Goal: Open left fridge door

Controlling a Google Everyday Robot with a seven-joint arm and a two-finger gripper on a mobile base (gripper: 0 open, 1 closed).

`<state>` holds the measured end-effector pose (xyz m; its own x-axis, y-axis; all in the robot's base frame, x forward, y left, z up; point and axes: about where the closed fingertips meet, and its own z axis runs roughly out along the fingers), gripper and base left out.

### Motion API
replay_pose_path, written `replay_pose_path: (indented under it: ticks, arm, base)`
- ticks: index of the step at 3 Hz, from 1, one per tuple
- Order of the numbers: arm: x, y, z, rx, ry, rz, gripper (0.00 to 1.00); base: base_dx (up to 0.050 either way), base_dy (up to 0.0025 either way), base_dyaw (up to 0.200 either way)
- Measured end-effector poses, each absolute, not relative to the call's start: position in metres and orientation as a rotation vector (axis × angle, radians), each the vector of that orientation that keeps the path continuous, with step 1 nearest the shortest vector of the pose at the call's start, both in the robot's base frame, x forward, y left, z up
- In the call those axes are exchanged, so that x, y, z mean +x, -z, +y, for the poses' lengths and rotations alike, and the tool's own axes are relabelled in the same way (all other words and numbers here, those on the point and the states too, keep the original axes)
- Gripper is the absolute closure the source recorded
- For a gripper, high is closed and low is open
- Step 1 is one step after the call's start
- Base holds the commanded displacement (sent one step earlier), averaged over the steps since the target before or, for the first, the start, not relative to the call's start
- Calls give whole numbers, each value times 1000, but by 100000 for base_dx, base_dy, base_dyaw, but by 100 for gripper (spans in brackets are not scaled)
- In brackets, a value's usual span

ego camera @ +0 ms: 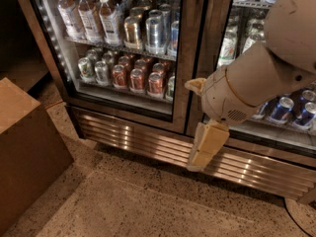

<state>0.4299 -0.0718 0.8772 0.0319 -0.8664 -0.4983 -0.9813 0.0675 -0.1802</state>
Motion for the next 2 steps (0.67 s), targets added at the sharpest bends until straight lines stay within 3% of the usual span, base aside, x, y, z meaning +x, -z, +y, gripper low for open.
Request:
replay_pose_path:
  ticks: [2]
  arm:
    - [430,-876,-75,-1796,-425,1795,0]
  base:
    - [0,0,0]
